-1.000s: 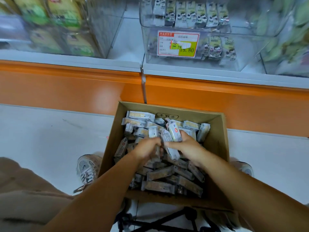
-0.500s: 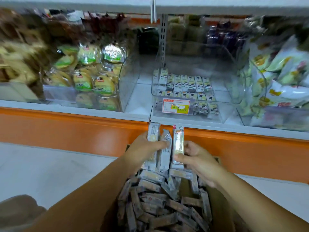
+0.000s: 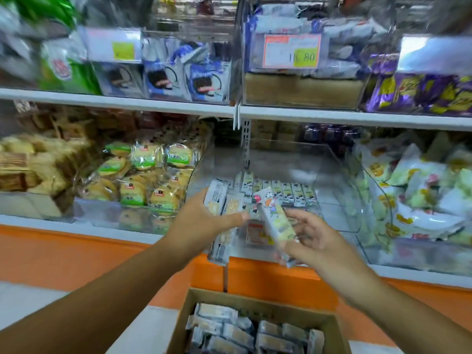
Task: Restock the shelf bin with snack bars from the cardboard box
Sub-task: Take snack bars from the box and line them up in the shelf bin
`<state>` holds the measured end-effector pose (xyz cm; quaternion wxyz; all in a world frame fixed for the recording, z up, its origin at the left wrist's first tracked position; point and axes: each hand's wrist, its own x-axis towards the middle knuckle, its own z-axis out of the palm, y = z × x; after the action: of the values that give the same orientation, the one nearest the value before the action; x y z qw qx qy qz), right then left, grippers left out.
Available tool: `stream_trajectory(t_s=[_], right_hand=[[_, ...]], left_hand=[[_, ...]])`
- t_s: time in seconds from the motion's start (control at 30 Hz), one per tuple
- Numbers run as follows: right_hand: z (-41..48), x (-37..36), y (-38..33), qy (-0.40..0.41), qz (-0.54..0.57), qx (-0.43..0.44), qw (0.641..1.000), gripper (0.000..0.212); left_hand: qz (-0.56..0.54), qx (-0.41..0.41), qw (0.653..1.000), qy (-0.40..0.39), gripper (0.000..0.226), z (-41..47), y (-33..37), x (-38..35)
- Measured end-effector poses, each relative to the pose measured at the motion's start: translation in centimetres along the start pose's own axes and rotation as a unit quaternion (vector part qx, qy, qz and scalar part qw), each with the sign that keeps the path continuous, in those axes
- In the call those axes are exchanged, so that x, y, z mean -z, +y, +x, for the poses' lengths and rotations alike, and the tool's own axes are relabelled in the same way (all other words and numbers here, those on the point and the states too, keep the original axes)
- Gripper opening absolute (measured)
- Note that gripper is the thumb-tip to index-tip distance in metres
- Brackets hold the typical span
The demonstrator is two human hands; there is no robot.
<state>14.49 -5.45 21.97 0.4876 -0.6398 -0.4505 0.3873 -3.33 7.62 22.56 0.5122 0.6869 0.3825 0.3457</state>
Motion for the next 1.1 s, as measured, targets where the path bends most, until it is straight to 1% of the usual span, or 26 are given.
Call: stream_trajectory(t_s=[0.03, 0.1, 0.2, 0.27, 0.37, 0.4, 0.43, 0.47, 0.53, 0.57, 0.6, 0.63, 0.67, 0.7, 0.77, 0.8, 0.87, 0.9, 0.97, 1.03, 1.1], right_hand=[[0.8, 0.5, -0.7, 0.022, -0.034, 0.012, 0.999, 0.045], [3.2, 1.7, -1.7, 0.072, -0.091, 0.020, 0.993, 0.035], [7.5, 3.1, -1.8, 0.102, -0.182, -0.005, 0.978, 0.027], [10.6, 3.6, -0.9, 0.116, -0.215, -0.028, 0.969, 0.027], [15.0, 3.5, 0.2, 0.127, -0.247, -0.050, 0.959, 0.033], [16.1, 3.1, 0.3, 0.120, -0.256, -0.053, 0.958, 0.029], [17.4, 2.9, 0.7, 0.118, -0.265, -0.054, 0.956, 0.018], [18.5, 2.5, 0.7, 0.115, -0.278, -0.061, 0.952, 0.002], [20.6, 1.9, 1.3, 0.111, -0.303, -0.076, 0.943, 0.030], [21.4, 1.6, 1.7, 0.107, -0.311, -0.085, 0.941, 0.036], [22.1, 1.3, 1.9, 0.106, -0.317, -0.093, 0.938, 0.036], [22.6, 1.0, 2.0, 0.100, -0.314, -0.099, 0.939, 0.031], [22.9, 0.7, 2.0, 0.089, -0.304, -0.104, 0.943, 0.020], [23.0, 0.5, 2.1, 0.082, -0.284, -0.102, 0.950, 0.018], [22.8, 0.2, 2.2, 0.075, -0.231, -0.097, 0.965, 0.039], [22.4, 0.3, 2.2, 0.068, -0.217, -0.093, 0.969, 0.045], [21.4, 0.7, 2.1, 0.051, -0.200, -0.087, 0.975, 0.049], [20.8, 1.0, 2.1, 0.052, -0.198, -0.081, 0.976, 0.047], [19.0, 1.5, 1.6, 0.088, -0.196, -0.037, 0.976, 0.039], [16.5, 1.3, 0.6, 0.143, -0.199, 0.053, 0.968, 0.030], [13.6, 0.3, -0.9, 0.156, -0.178, 0.123, 0.964, 0.021]], left_hand=[[0.007, -0.010, 1.000, 0.025, 0.041, 0.6, 0.1, 0.3], [0.016, -0.019, 0.998, 0.058, 0.053, 1.7, 0.2, 0.5], [0.043, -0.038, 0.997, 0.056, 0.043, 3.2, 0.0, 0.2], [0.063, -0.041, 0.996, 0.048, 0.043, 4.2, -0.3, 0.0], [0.076, -0.026, 0.995, 0.056, 0.045, 5.7, -0.9, 0.0], [0.073, -0.020, 0.996, 0.055, 0.043, 6.1, -1.1, 0.2], [0.069, -0.013, 0.996, 0.047, 0.042, 6.4, -1.5, 0.3], [0.068, -0.007, 0.997, 0.041, 0.043, 6.7, -1.7, 0.4], [0.070, 0.000, 0.997, 0.034, 0.040, 6.9, -2.0, 0.6], [0.069, 0.002, 0.997, 0.033, 0.037, 6.9, -2.1, 0.6], [0.067, 0.003, 0.997, 0.030, 0.036, 6.9, -2.1, 0.6], [0.066, 0.004, 0.997, 0.027, 0.035, 6.9, -2.1, 0.6], [0.061, 0.003, 0.998, 0.026, 0.033, 6.9, -2.2, 0.6], [0.057, 0.004, 0.998, 0.027, 0.032, 6.9, -2.2, 0.7], [0.047, 0.013, 0.999, 0.022, 0.031, 6.8, -2.0, 0.9], [0.041, 0.016, 0.999, 0.019, 0.033, 6.8, -2.0, 1.0], [0.024, 0.020, 0.999, 0.012, 0.044, 6.6, -1.9, 1.1], [0.013, 0.022, 1.000, 0.011, 0.046, 6.3, -1.7, 1.1], [-0.006, 0.020, 1.000, 0.011, 0.038, 5.9, -1.3, 1.1], [-0.022, 0.020, 1.000, 0.010, 0.032, 5.4, -0.6, 1.0], [-0.048, 0.022, 0.999, 0.013, 0.026, 5.0, 0.0, 0.7]])
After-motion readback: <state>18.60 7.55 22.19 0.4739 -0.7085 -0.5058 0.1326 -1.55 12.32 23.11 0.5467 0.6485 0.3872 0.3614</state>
